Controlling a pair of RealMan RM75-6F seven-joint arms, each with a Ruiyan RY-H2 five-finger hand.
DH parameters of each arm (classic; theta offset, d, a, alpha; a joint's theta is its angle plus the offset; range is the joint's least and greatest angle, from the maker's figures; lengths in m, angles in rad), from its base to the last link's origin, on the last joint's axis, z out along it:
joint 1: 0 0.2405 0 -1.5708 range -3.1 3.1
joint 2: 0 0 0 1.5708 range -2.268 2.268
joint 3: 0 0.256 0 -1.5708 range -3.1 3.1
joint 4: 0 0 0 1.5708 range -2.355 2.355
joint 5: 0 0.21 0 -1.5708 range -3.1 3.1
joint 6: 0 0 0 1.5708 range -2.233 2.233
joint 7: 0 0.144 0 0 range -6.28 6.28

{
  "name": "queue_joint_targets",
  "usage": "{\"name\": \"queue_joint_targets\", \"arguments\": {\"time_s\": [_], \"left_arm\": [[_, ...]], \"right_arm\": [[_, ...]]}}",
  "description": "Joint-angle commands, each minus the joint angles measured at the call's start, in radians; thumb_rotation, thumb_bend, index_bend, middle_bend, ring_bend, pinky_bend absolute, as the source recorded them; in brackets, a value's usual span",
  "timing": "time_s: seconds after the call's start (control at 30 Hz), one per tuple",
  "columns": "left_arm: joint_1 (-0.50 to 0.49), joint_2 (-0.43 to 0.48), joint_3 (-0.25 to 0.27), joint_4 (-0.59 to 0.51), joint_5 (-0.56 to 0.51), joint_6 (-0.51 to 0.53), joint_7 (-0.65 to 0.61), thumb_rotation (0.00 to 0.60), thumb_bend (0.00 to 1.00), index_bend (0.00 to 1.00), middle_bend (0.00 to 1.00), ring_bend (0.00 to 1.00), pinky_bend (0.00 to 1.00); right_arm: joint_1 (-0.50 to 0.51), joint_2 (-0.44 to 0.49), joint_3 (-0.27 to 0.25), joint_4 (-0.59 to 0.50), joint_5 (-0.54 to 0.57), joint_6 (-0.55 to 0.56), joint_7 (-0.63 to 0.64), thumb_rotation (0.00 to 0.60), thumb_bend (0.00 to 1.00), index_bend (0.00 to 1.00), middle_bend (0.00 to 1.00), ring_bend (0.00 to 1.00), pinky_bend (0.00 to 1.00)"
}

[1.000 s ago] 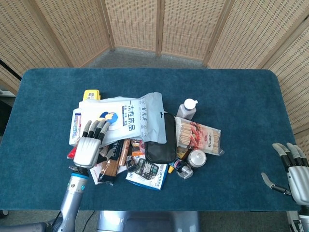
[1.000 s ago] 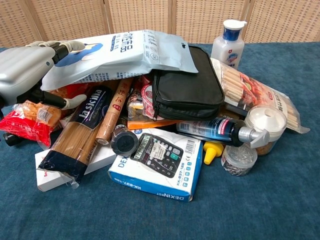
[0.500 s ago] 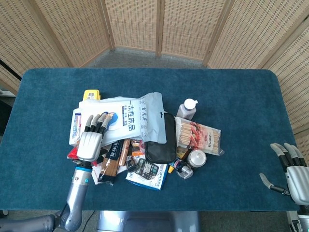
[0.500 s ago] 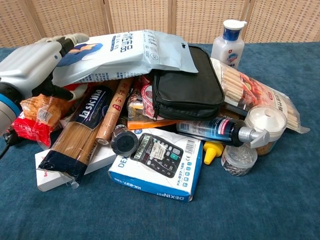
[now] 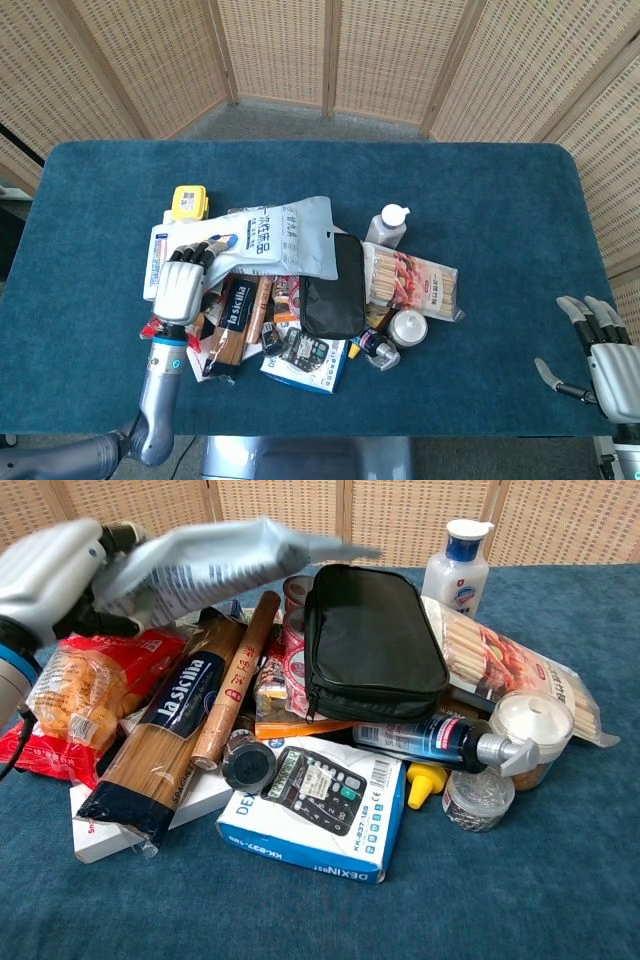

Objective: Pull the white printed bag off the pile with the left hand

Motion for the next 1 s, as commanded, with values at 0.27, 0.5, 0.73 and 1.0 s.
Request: {"name": "queue_joint_targets", "arguments": {"time_s": [0.27, 0.5, 0.73, 1.0], "left_arm": [[0.007, 0.144, -0.089, -0.215, 0.028, 0.059, -0.039, 0.600, 0.82, 0.86, 0.86, 1.00, 1.00], [0.018, 0.251, -0.156, -0.419, 0.003, 0.072, -0.037, 0.600, 0.81, 0.86, 0.85, 1.00, 1.00], [-0.006, 0.333, -0.255, -0.575, -0.031, 0.074, 0.000, 0.600, 0.81, 0.86, 0.85, 1.00, 1.00], [-0.010, 0.375, -0.279, -0.673, -0.056, 0.100, 0.060, 0.600, 0.81, 0.85, 0.85, 1.00, 1.00]], "right_arm": [[0.019, -0.011, 0.005, -0.005, 0.000, -0.026, -0.010, 0.440, 0.33, 0.00, 0.00, 0.00, 0.00], [0.025, -0.025, 0.002, 0.005, -0.003, -0.036, -0.008, 0.439, 0.33, 0.00, 0.00, 0.00, 0.00], [0.046, -0.032, 0.004, 0.033, -0.014, -0.059, 0.016, 0.434, 0.33, 0.00, 0.00, 0.01, 0.00], [0.063, -0.039, 0.001, 0.086, -0.019, -0.078, 0.080, 0.438, 0.33, 0.00, 0.00, 0.01, 0.00]]}}
